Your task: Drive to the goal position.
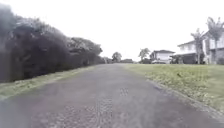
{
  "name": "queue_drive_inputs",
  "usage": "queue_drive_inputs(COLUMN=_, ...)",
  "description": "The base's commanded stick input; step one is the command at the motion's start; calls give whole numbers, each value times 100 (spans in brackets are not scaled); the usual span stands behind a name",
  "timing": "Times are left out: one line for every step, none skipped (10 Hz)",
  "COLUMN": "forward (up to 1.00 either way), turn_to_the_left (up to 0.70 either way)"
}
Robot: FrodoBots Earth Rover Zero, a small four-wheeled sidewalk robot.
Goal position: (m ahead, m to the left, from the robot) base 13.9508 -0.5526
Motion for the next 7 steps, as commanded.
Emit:
queue_drive_inputs(forward=85, turn_to_the_left=0)
queue_drive_inputs(forward=85, turn_to_the_left=0)
queue_drive_inputs(forward=85, turn_to_the_left=0)
queue_drive_inputs(forward=85, turn_to_the_left=5)
queue_drive_inputs(forward=85, turn_to_the_left=0)
queue_drive_inputs(forward=85, turn_to_the_left=0)
queue_drive_inputs(forward=85, turn_to_the_left=0)
